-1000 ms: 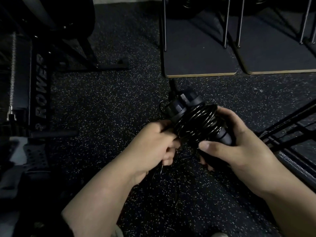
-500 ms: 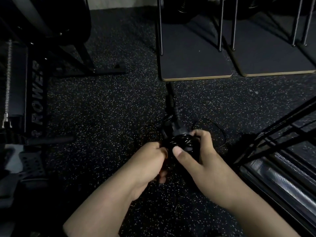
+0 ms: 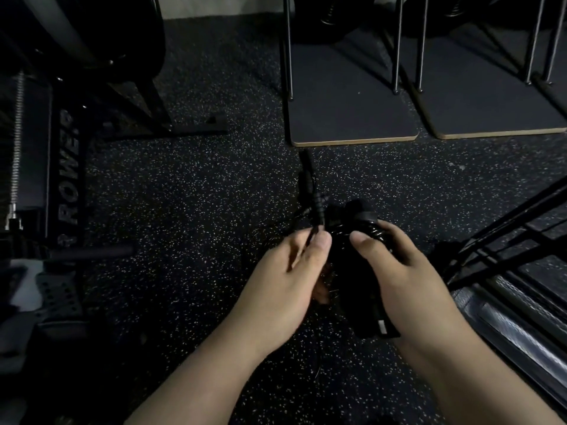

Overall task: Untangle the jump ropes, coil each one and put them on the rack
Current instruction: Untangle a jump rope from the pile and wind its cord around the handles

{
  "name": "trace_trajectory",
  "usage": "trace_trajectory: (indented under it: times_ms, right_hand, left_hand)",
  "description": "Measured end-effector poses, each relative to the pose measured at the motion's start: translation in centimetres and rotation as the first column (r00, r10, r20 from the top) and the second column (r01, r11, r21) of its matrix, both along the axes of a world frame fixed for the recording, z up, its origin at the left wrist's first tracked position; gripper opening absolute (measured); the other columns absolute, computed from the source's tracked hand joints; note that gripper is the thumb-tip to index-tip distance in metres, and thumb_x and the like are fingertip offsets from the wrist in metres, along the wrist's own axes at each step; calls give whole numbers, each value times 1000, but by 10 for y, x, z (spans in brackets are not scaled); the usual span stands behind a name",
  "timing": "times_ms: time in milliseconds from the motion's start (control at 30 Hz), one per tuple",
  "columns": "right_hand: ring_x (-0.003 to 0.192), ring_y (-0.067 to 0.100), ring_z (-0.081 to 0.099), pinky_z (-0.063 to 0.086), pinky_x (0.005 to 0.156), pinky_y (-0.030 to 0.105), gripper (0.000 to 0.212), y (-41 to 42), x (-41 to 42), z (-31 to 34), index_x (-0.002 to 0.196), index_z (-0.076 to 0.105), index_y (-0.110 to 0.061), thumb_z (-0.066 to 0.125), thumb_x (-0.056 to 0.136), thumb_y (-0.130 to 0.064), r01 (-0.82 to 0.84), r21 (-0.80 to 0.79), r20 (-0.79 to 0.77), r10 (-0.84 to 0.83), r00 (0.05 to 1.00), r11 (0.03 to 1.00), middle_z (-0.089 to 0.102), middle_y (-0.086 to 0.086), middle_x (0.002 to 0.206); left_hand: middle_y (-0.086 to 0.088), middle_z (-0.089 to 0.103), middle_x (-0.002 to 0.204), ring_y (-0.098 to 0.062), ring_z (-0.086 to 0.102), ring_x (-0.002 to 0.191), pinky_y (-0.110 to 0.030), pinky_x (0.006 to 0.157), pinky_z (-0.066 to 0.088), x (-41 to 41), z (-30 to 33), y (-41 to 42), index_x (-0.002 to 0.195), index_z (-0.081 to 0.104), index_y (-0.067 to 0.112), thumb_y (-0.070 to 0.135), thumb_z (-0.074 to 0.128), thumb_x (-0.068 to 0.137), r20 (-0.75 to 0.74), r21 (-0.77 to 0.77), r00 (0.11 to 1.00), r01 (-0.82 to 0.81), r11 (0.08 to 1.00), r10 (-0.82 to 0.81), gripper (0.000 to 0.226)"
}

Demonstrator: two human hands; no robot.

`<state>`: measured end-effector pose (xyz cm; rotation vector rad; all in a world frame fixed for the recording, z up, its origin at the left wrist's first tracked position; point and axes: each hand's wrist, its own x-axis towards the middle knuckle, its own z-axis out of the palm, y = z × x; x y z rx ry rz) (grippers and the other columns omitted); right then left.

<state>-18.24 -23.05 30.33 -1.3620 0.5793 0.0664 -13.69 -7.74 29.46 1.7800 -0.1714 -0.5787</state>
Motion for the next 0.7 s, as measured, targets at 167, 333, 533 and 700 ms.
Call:
trace_trajectory:
  times_ms: [167,333,533,700]
  right_hand:
    - [63,21,68,49,48,30,21,-3,0,6,103,72,-21,61,97,-38,-20,171,-8,22,1000,985,72,9,78]
    - [62,27,66,49,51,38,53,-9,0,4,114,71,-13,63,79,-52,-77,234,-14,82,997,969,71,12,81]
    - [75,29,67,56,59,37,51,-8,0,2,115,73,-13,50,89,-50,-167,371,101,139,985,914,70,25,96]
    - [66,25,66,54,51,31,51,-2,0,6,106,78,-17,46,90,-54,-168,530,126,119,985,831,68,14,89]
  left_hand:
    - [4,65,110,-2,64,93,-21,94,50,0,-5,4,149,37,52,72,31,85,133,60,982,127,990,-134,67]
    - [19,57,101,-5,63,103,-25,96,52,3,-6,10,139,31,73,71,40,85,283,135,943,141,981,-174,54]
    - [16,66,97,-4,68,87,-13,78,51,3,9,7,133,65,34,50,54,93,455,34,888,61,998,-70,44]
    - [17,63,94,2,61,83,-9,75,44,6,18,7,99,77,19,35,61,92,482,-132,870,-45,990,104,24]
